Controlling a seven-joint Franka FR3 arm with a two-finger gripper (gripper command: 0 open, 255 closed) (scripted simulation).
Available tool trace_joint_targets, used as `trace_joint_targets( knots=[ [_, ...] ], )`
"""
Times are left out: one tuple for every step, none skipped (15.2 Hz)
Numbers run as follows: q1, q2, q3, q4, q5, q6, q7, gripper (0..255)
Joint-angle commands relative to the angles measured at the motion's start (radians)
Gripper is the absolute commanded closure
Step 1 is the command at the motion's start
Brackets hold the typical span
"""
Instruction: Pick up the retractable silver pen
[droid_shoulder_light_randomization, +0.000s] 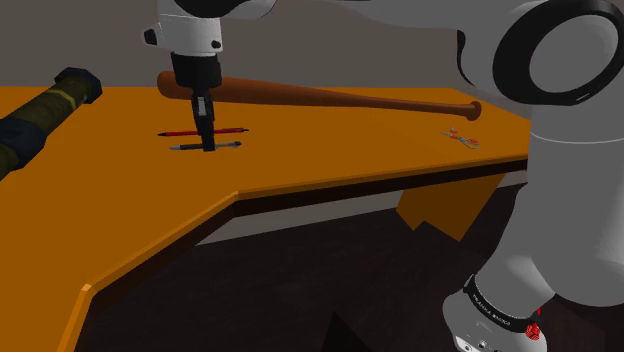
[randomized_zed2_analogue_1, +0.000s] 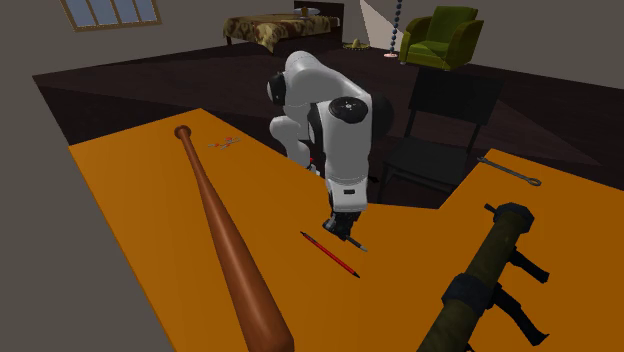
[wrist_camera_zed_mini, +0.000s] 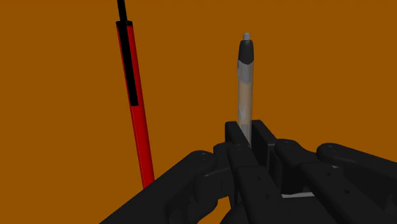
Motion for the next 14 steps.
trace_joint_targets(
  knots=[
    [0.002,0.003,0.002,-0.003,0.002,0.000,0.000,255],
    [0.001,0.002,0.002,-0.004,0.002,-0.001,-0.001,255],
    [0.002,0.004,0.002,-0.002,0.002,-0.001,0.000,255],
    [0.002,0.003,0.002,0.001,0.002,-0.004,0.000,255],
    [0.003,0.006,0.002,0.018,0.001,-0.019,0.001,255],
    [0.005,0.009,0.002,0.036,0.000,-0.034,0.001,255],
    [0.006,0.012,0.002,0.055,0.000,-0.050,0.002,255],
    [0.008,0.016,0.002,0.075,-0.001,-0.065,0.003,255],
    [0.009,0.020,0.003,0.095,-0.002,-0.081,0.004,255],
    [0.011,0.025,0.003,0.116,-0.003,-0.098,0.005,255],
    [0.013,0.031,0.003,0.138,-0.004,-0.114,0.005,255],
    [0.015,0.037,0.003,0.162,-0.005,-0.131,0.006,255],
    [0.018,0.043,0.003,0.186,-0.007,-0.149,0.007,255],
    [0.020,0.051,0.003,0.211,-0.008,-0.167,0.008,255]
  ],
)
